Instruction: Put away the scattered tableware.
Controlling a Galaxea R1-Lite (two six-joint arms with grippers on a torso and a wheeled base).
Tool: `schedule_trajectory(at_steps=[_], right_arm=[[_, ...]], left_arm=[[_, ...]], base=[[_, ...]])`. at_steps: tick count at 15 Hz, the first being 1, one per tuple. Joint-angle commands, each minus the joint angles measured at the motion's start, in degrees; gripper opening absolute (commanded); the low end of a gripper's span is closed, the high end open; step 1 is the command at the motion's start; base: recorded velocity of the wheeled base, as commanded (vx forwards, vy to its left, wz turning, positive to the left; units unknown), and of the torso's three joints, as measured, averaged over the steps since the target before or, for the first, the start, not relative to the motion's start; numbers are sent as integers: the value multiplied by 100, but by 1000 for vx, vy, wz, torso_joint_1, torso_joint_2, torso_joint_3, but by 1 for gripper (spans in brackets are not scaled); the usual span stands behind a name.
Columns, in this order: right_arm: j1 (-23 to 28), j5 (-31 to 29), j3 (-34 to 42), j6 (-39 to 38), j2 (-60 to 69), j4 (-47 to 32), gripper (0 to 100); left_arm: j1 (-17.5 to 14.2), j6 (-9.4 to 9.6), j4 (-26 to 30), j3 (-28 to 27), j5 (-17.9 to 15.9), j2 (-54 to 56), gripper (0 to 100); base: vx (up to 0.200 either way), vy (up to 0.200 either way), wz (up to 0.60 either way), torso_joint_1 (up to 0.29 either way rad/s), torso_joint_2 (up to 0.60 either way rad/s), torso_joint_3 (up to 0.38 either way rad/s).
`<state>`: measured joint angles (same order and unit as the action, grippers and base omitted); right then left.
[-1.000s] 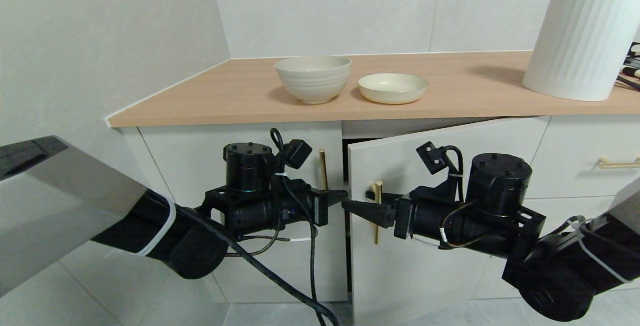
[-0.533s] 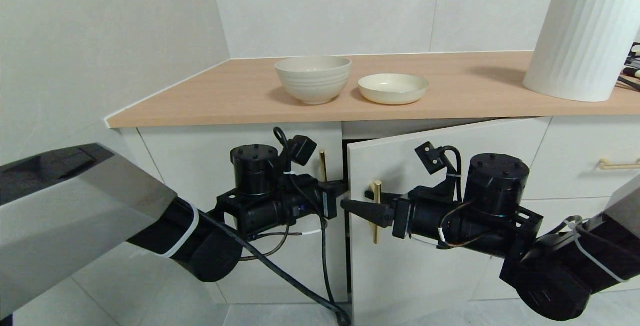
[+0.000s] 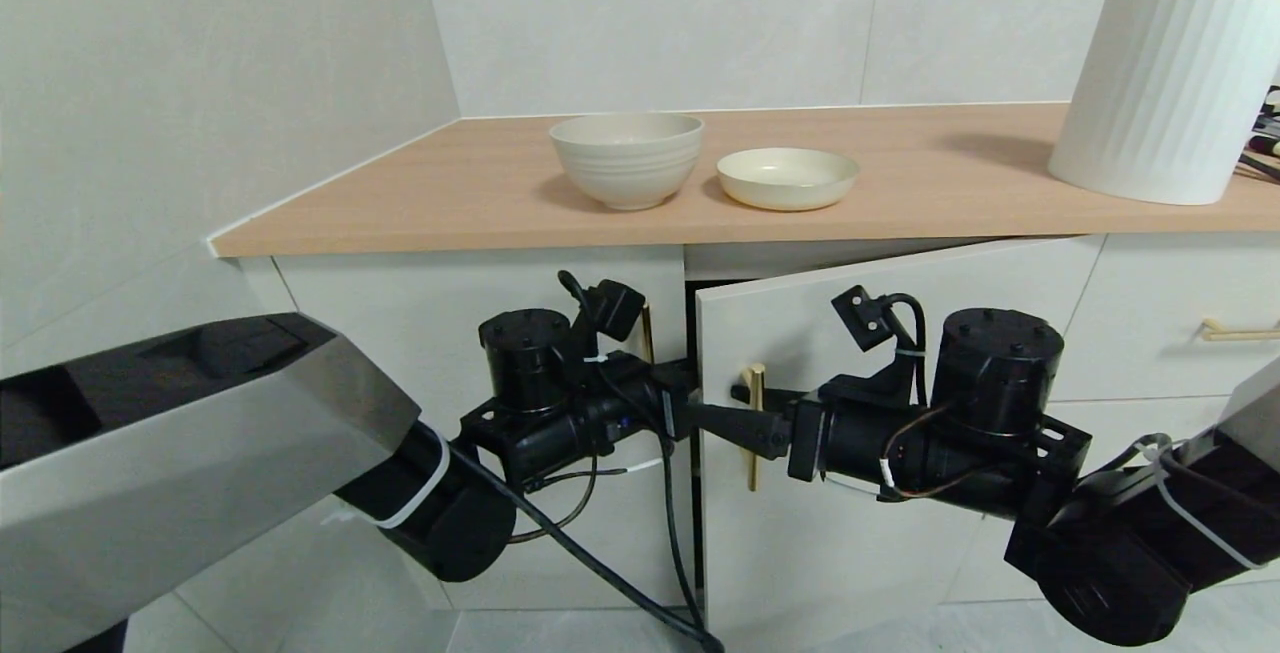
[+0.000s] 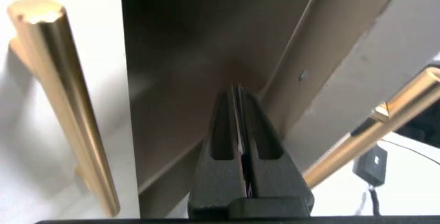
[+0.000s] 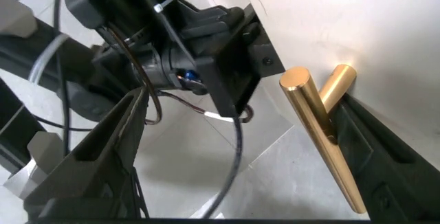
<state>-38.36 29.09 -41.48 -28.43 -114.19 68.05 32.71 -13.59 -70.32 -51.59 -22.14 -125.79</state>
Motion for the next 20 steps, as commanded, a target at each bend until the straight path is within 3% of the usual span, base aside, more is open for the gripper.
schedule_trajectory(at_steps=[1,17,18,20], right_arm=[[13,-123,26,30,2,7,100],[558,-905,1151,259,1013,7,100],[918,-1001,1538,900,1355,7,100],[980,-1089,2232,1665,1874,-11,100]], left_arm=[[104,-3,-79,0,-19,-94,0],[421,-3,-167,-193,-27,-86,0],[438,-3,-158,-150,-27,-68,0],[465,-3,-123,-185,-36,20,0]], base=[[0,0,0,0,0,0],[0,0,0,0,0,0],[0,0,0,0,0,0],[0,0,0,0,0,0]])
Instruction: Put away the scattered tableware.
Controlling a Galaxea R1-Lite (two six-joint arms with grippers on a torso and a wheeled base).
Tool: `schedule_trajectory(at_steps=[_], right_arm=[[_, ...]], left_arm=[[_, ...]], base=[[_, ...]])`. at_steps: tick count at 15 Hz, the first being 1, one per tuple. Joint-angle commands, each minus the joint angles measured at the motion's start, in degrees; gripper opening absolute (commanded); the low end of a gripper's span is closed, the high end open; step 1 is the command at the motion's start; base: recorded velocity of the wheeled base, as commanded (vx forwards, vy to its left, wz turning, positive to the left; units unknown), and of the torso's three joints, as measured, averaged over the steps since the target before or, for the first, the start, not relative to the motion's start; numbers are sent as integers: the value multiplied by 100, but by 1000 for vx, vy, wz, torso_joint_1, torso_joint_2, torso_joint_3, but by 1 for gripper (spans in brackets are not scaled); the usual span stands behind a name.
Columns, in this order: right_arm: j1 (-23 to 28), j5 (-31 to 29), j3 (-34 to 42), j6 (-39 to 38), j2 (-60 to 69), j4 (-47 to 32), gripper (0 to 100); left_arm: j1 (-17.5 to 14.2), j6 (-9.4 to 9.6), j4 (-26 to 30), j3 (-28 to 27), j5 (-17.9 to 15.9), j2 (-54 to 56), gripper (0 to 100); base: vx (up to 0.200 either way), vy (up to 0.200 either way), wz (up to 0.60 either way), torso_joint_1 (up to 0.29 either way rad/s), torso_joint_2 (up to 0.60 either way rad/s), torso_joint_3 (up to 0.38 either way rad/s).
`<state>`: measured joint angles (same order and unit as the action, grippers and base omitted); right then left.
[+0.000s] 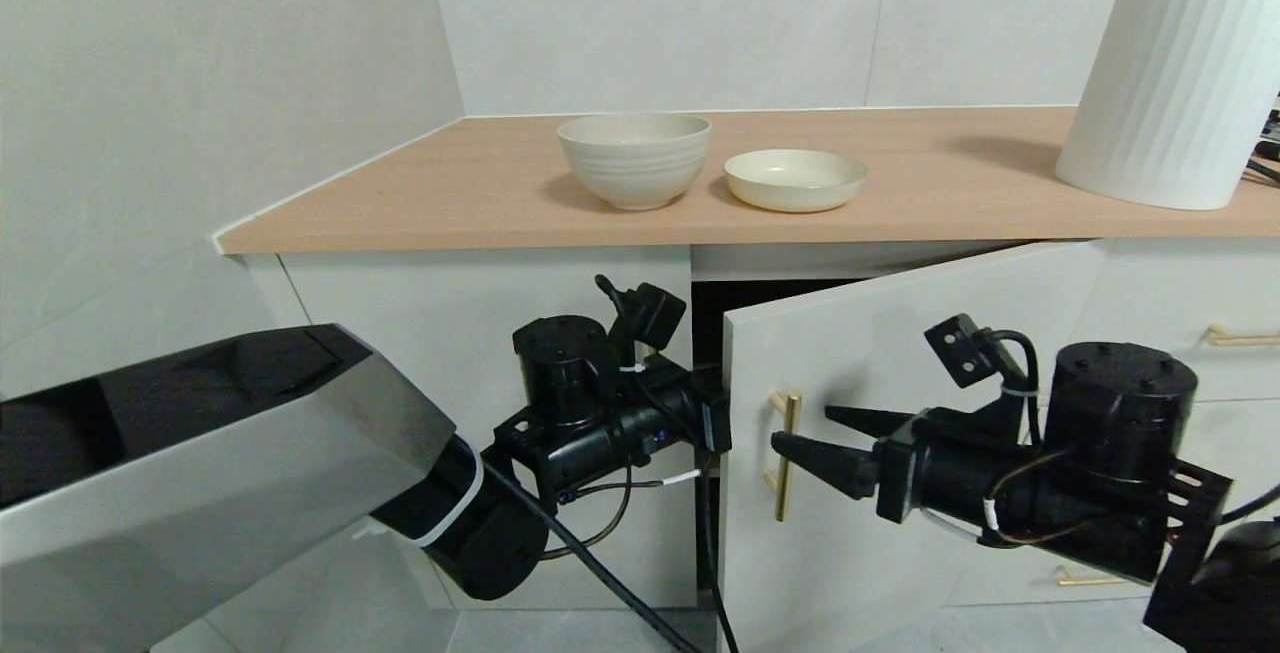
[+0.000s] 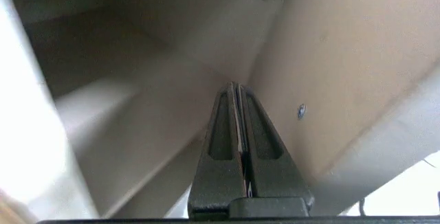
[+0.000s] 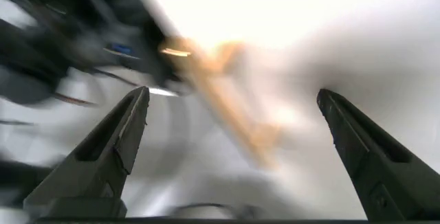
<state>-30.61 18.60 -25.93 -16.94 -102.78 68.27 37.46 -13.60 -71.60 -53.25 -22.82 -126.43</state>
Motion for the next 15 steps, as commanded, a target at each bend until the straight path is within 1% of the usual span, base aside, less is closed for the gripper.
schedule_trajectory(at_steps=[1,2,3,4,5,6,7,8,9,10,12,14,15], right_arm=[[187,-50,879,587,953,-68,100],[-41,-85,1301,613,1612,-384,100],[-103,-278,1442,649,2025,-903,100],[-103,-630,1398,763,2333,-1624,100],[-103,-999,1266,895,2491,-2133,100],[-165,-1447,1072,974,2781,-2854,100],[-437,-1421,1072,965,3062,-3179,100],[-622,-1394,1090,956,3203,-3329,100],[-1035,-1368,1090,939,3414,-3803,100],[-1175,-1315,1099,903,3405,-3953,100],[-1307,-1227,1125,763,3370,-3979,100],[-1316,-1219,1134,745,3405,-3979,100],[-1351,-1219,1143,745,3414,-3979,100]], left_arm=[[-11,7,76,-28,32,145,0],[24,60,550,-54,32,365,0],[33,139,911,-107,32,514,0],[51,227,1324,-221,32,619,0],[68,288,1578,-309,32,663,0],[103,402,1877,-414,32,663,0],[139,490,1869,-397,41,646,0],[147,534,1842,-362,58,646,0],[147,561,1666,-133,67,655,0],[139,569,1517,-72,67,637,0],[121,569,1385,25,67,672,0],[121,569,1385,78,67,681,0],[121,569,1385,87,67,663,0]], base=[[0,0,0,0,0,0],[0,0,0,0,0,0],[0,0,0,0,0,0],[0,0,0,0,0,0],[0,0,0,0,0,0],[0,0,0,0,0,0],[0,0,0,0,0,0],[0,0,0,0,0,0],[0,0,0,0,0,0],[0,0,0,0,0,0],[0,0,0,0,0,0],[0,0,0,0,0,0],[-200,0,0,2,2,2]])
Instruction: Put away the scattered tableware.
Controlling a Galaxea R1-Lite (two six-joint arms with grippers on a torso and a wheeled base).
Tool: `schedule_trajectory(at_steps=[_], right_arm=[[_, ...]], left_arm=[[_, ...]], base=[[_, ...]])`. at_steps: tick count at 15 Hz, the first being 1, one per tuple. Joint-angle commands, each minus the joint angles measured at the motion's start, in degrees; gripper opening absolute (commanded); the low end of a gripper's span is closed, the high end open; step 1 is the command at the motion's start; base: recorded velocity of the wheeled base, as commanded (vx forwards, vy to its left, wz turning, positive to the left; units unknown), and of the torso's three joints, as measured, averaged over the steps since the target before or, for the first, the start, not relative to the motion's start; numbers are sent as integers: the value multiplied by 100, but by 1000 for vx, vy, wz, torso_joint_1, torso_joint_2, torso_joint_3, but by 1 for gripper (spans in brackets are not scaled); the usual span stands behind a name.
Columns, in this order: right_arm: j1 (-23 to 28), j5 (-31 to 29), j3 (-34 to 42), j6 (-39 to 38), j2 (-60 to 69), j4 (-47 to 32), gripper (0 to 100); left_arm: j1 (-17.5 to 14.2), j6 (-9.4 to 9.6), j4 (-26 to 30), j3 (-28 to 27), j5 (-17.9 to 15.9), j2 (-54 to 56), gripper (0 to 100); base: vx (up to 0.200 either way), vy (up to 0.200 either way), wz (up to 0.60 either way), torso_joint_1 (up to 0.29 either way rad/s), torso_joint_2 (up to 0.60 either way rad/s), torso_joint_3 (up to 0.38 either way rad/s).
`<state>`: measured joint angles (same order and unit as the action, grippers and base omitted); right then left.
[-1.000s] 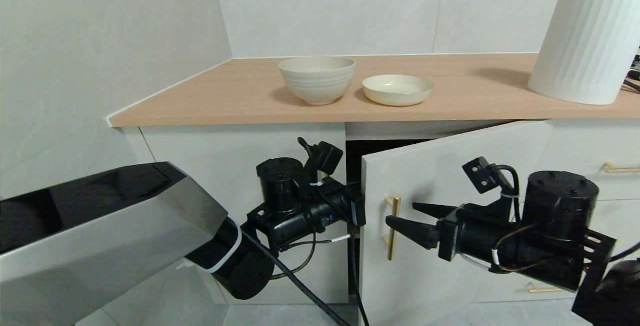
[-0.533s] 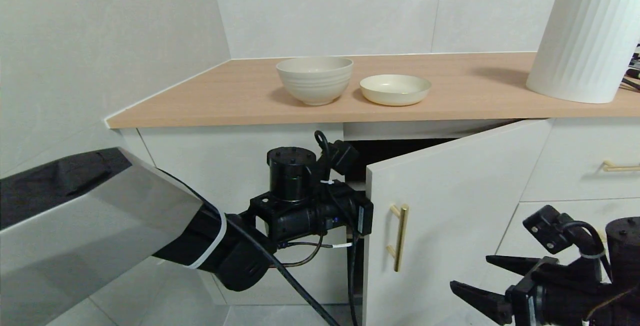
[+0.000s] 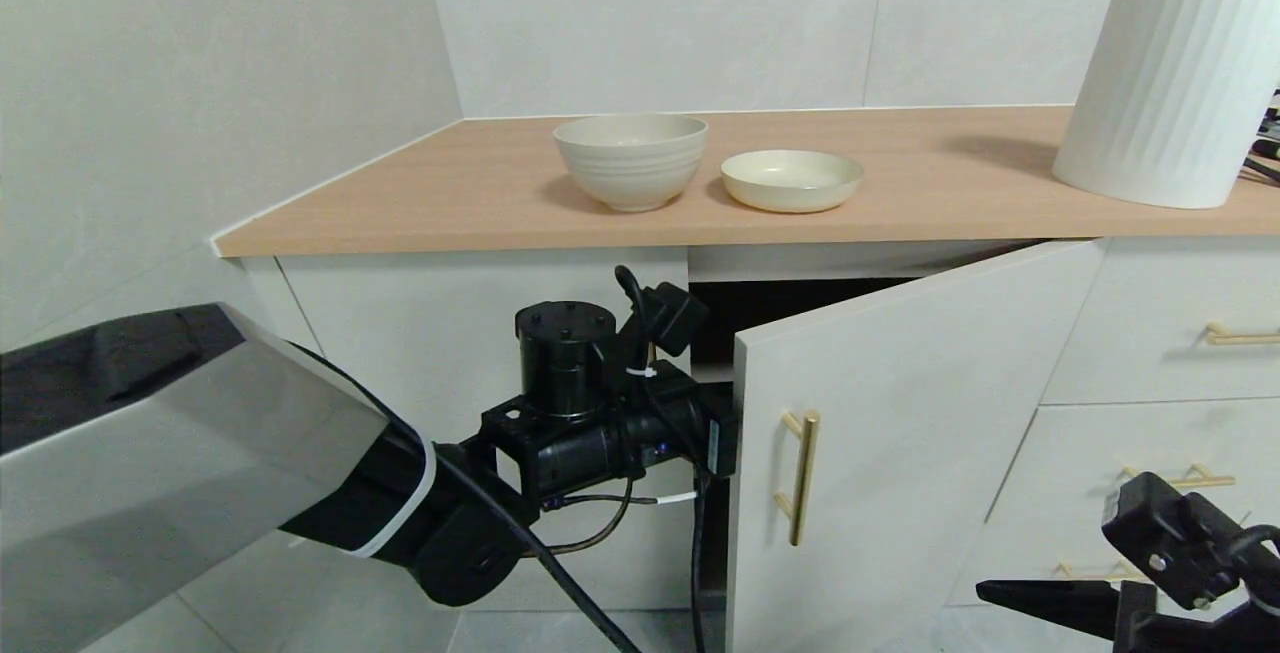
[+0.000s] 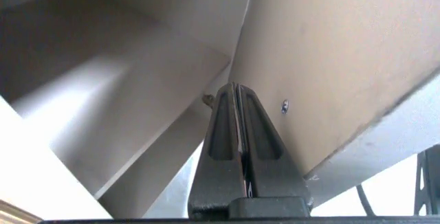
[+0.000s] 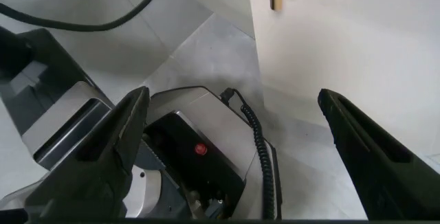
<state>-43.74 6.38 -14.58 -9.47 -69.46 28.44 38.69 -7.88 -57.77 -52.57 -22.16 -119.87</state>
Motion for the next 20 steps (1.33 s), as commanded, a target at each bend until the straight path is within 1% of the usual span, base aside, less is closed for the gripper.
schedule_trajectory(at_steps=[1,4,13,16,18,19,20], right_arm=[[-135,4,17,-2,91,-5,100],[-346,13,113,16,64,-5,100],[-346,13,113,16,20,-5,100],[-346,13,113,24,-6,-5,100],[-346,13,113,24,3,-5,100],[-346,13,113,24,3,-5,100],[-346,13,113,24,3,-5,100]], left_arm=[[-2,-4,3,18,1,-1,0],[-2,-4,3,10,1,-28,0],[15,-12,3,-333,1,-414,0],[15,-12,-6,-386,10,-450,0],[15,-12,-24,-421,10,-485,0],[15,-21,-120,-474,28,-546,0],[15,-30,-243,-553,124,-660,0]], base=[[-200,0,0,-2,2,-2],[-200,0,0,9,2,1],[0,0,0,0,0,0],[-200,0,0,9,7,1],[0,0,0,0,0,0],[0,0,0,0,0,0],[0,0,0,0,0,0]])
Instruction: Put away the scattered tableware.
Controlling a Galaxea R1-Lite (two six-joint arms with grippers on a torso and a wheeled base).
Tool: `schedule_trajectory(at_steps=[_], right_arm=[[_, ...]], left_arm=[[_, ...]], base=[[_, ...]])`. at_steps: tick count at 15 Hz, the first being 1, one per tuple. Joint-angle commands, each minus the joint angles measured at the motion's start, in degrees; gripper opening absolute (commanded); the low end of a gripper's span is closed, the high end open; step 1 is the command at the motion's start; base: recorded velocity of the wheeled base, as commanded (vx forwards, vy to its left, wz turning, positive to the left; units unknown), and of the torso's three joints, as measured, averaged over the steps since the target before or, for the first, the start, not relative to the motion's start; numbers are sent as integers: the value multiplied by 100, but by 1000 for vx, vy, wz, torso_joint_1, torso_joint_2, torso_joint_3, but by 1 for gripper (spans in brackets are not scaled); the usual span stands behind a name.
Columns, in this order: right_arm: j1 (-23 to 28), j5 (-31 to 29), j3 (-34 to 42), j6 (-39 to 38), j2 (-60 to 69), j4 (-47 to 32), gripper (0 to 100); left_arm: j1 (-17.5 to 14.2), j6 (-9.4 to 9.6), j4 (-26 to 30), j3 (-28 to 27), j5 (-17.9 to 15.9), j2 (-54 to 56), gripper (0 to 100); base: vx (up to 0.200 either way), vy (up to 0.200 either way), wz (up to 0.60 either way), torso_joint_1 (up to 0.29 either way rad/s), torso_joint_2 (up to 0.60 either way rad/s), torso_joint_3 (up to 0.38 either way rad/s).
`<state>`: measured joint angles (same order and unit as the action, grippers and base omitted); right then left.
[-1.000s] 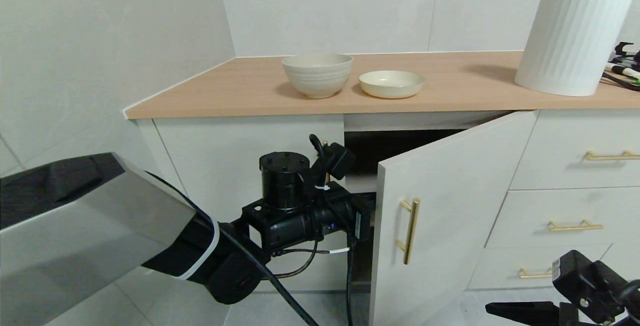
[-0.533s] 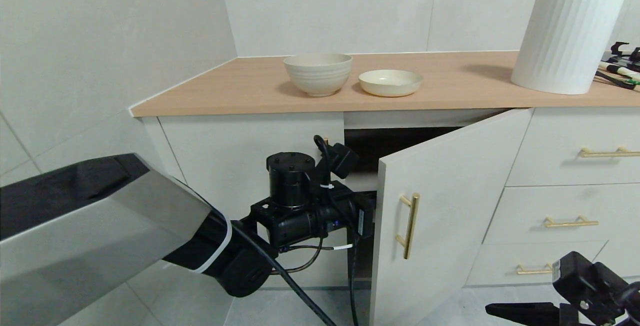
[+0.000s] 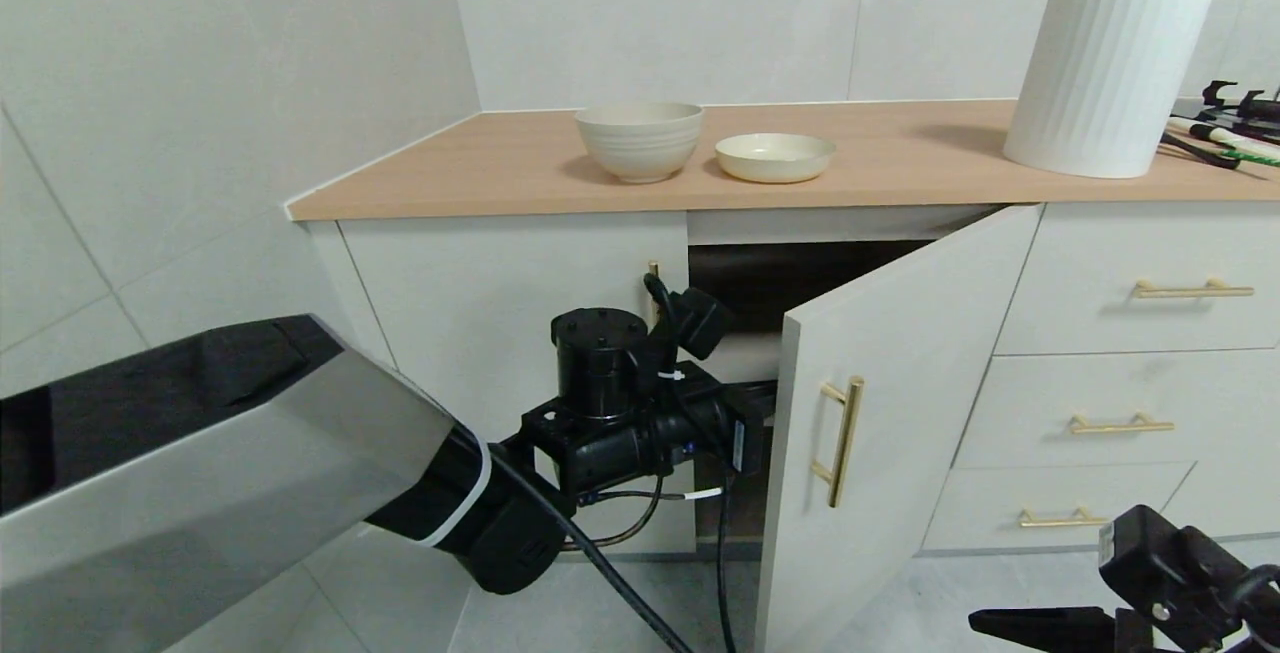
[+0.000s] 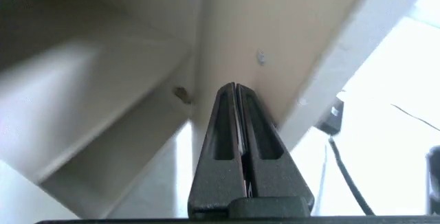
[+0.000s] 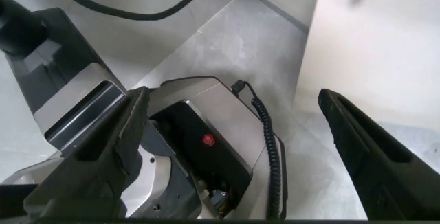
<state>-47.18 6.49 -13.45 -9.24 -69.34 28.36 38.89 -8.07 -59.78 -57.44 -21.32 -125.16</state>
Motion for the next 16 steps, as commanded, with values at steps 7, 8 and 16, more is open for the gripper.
schedule_trajectory(at_steps=[7,8,16], right_arm=[[-266,19,44,19,122,12,100],[-538,142,184,28,307,47,100],[-670,881,378,502,755,38,100]], left_arm=[[734,-28,-807,-162,735,-307,0],[1244,-89,-816,181,506,-149,0],[813,-142,-781,330,93,97,0]], base=[[0,0,0,0,0,0],[0,0,0,0,0,0],[0,0,0,0,0,0]])
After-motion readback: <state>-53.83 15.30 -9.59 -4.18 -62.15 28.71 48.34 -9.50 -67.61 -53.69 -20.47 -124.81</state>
